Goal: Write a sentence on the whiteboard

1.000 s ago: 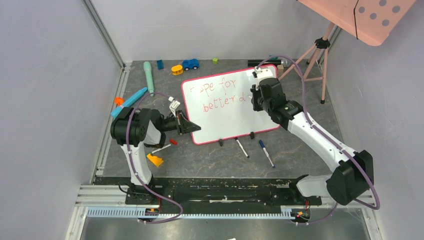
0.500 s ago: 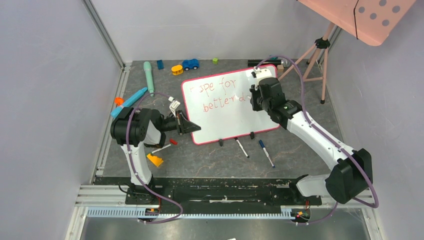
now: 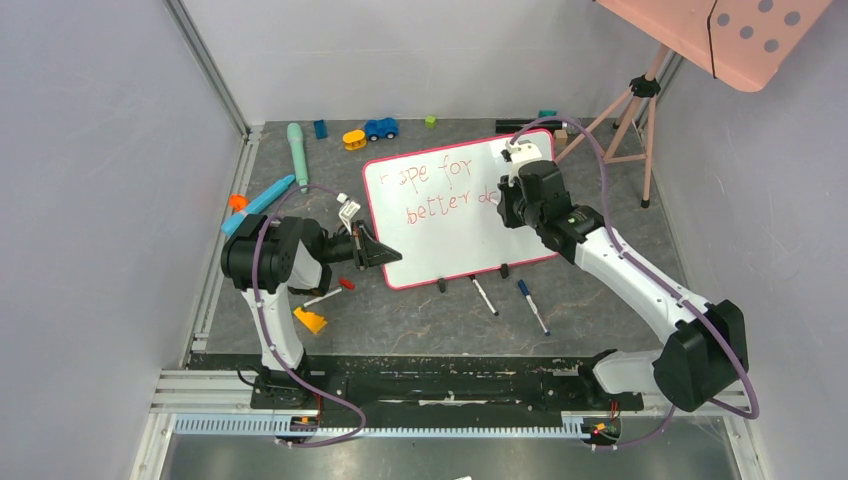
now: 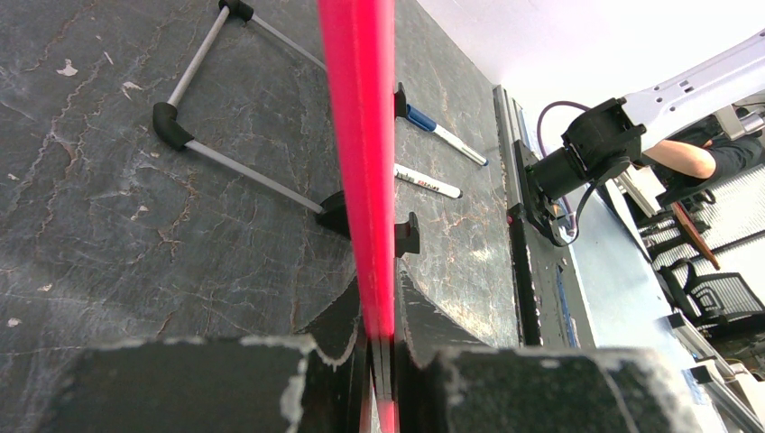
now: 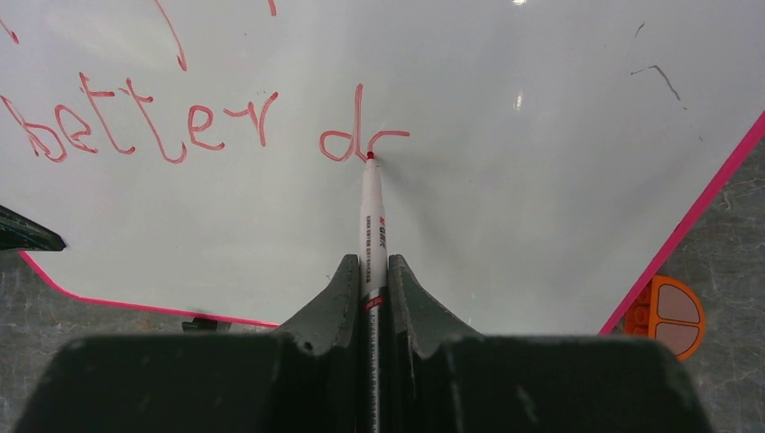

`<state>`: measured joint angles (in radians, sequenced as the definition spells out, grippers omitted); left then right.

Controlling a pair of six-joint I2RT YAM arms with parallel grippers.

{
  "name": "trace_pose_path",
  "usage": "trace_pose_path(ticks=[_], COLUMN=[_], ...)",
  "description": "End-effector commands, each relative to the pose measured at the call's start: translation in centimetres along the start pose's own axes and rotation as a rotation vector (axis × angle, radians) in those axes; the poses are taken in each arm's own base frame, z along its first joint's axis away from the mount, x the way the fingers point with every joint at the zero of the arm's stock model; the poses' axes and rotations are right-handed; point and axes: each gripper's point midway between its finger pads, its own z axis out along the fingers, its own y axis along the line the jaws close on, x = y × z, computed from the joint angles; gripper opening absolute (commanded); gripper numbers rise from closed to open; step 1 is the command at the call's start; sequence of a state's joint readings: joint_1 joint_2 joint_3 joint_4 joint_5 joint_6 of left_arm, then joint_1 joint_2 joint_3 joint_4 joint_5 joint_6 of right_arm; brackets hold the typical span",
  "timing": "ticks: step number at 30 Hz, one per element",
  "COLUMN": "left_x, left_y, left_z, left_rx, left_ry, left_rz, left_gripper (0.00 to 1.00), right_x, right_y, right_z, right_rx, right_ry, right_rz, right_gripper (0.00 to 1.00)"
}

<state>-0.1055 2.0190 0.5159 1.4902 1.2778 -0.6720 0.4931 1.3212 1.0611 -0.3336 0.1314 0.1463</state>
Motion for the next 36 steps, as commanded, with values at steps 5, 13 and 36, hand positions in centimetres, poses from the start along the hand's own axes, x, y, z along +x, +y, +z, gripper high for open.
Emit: trace_pose_path(ticks=[5, 13, 36], left_x=[0.4, 0.4, 0.4], left_y=[-0.8, -0.8, -0.8], left_z=[0.4, 0.4, 0.4], left_rx=[0.075, 0.075, 0.074], left_ry=[0.031, 0.031, 0.031], left_rz=[0.199, 0.201, 0.197], left_gripper=[0.02, 0.02, 0.02], right_x=[-0.6, -2.1, 0.3], right_y=[-1.5, -1.9, -1.6], right_z=[-0.4, -0.2, -0.3], right_rx=[0.075, 0.103, 0.072], right_ry=[-0.013, -0.033, 0.004], right_rz=[-0.007, -0.013, 0.020], right_gripper=[0.00, 0.00, 0.00])
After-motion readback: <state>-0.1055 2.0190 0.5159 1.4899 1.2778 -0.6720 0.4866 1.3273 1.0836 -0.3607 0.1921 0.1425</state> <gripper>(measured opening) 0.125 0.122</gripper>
